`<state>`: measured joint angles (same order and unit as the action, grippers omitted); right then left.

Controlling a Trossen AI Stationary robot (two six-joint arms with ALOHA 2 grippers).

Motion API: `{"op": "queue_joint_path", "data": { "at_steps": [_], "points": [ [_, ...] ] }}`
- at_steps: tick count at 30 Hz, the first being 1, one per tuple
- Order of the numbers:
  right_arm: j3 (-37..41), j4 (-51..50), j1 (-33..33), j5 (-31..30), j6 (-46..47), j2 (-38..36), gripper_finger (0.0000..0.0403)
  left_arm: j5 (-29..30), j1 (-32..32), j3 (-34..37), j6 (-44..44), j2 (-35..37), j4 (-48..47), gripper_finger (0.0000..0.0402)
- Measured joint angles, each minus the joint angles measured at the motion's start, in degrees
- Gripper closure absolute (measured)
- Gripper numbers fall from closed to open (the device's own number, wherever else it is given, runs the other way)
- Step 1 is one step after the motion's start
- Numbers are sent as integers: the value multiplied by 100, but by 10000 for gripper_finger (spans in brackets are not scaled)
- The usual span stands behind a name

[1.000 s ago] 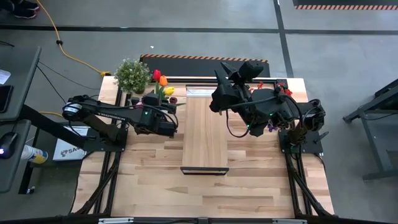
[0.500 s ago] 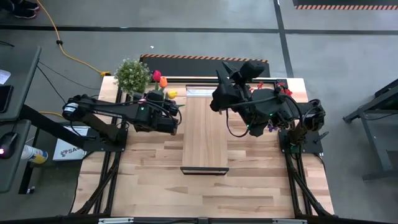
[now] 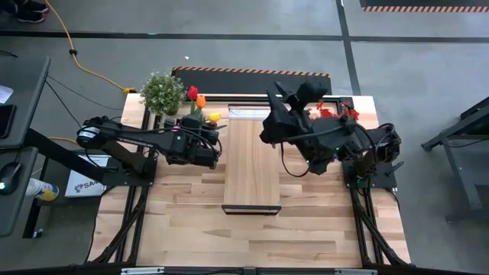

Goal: Pick and place flowers into a vace then onto a shelf
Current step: Put the pink tulip into the left transparent vase

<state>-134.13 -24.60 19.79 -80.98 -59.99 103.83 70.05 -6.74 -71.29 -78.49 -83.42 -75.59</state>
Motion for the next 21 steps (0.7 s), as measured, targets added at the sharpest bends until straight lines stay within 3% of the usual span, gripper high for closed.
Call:
{"op": "queue_joint_path", "data": {
  "at_steps": [13, 21],
  "points": [
    [0, -4, 27, 53, 150, 0, 273, 443, 2, 496, 64, 0, 793, 132],
    [0, -127, 27, 55, 322, 0, 273, 1234, 2, 760, -1, -2, 1106, 134]
  ]
}}
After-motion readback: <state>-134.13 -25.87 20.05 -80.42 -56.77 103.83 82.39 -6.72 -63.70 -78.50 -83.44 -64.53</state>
